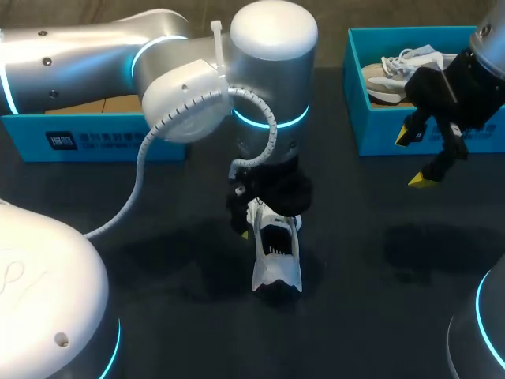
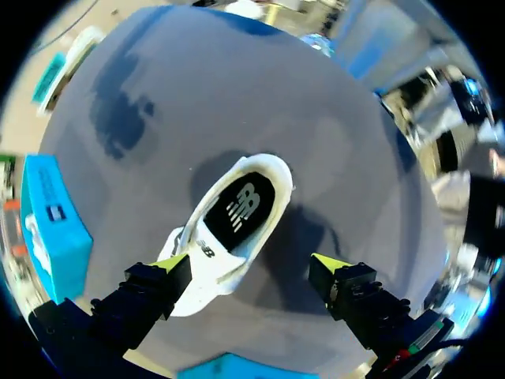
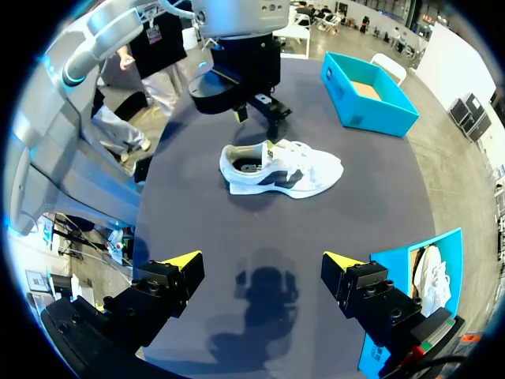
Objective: Take the shoe out of the shoebox, open the shoe tongue, remove and reinsert the insole, then place the shoe into the shoebox
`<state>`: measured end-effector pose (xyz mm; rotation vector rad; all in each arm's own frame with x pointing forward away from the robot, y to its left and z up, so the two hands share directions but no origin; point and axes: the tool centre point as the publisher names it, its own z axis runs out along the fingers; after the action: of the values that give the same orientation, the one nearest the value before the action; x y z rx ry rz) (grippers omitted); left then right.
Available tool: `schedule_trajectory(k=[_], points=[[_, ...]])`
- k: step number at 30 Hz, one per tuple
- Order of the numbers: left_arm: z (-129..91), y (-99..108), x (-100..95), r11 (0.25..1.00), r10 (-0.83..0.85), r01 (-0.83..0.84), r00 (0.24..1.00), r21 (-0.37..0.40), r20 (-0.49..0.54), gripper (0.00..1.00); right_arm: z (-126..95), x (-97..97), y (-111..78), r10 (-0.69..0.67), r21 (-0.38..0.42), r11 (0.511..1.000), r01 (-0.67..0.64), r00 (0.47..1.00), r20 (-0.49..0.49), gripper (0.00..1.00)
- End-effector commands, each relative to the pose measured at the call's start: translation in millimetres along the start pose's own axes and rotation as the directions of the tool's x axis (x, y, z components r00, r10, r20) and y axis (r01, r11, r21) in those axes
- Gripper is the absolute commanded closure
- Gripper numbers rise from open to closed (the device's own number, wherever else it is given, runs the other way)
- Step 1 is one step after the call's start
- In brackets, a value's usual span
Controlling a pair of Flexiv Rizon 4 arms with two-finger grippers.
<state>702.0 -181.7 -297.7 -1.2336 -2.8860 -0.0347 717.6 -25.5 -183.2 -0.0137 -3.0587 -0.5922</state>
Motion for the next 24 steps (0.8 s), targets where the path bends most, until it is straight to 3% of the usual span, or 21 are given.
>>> schedule_trajectory(k=[1, 5, 10, 17, 24], points=[[-4.9, -7.0, 14.0, 0.917, -0.397, 0.397, 0.918, 0.03, 0.0, 0.0, 1.0, -0.7, 0.7, 0.001, 0.003, 1.0, -0.001, 1.0, 0.0, 0.0], [-9.9, -15.3, 22.4, 0.835, -0.547, 0.547, 0.837, 0.063, -0.02, 0.0, 1.0, -0.7, 0.7, 0.001, 0.003, 1.0, -0.001, 1.0, 0.0, 0.0], [-10.9, -31.0, 31.7, 0.756, -0.653, 0.648, 0.757, 0.097, 0.031, 0.0, 1.0, -0.7, 0.7, 0.001, 0.003, 1.0, -0.001, 1.0, 0.0, 0.0], [0.0, -52.3, 38.8, 0.74, -0.668, 0.657, 0.743, 0.144, 0.039, 0.0, 1.0, -0.7, 0.7, 0.001, 0.003, 1.0, -0.001, 1.0, 0.0, 0.0], [16.1, -75.6, 46.9, 0.759, -0.647, 0.637, 0.76, 0.133, 0.057, 0.0, 1.0, -0.7, 0.7, 0.001, 0.003, 1.0, -0.001, 1.0, 0.0, 0.0]])
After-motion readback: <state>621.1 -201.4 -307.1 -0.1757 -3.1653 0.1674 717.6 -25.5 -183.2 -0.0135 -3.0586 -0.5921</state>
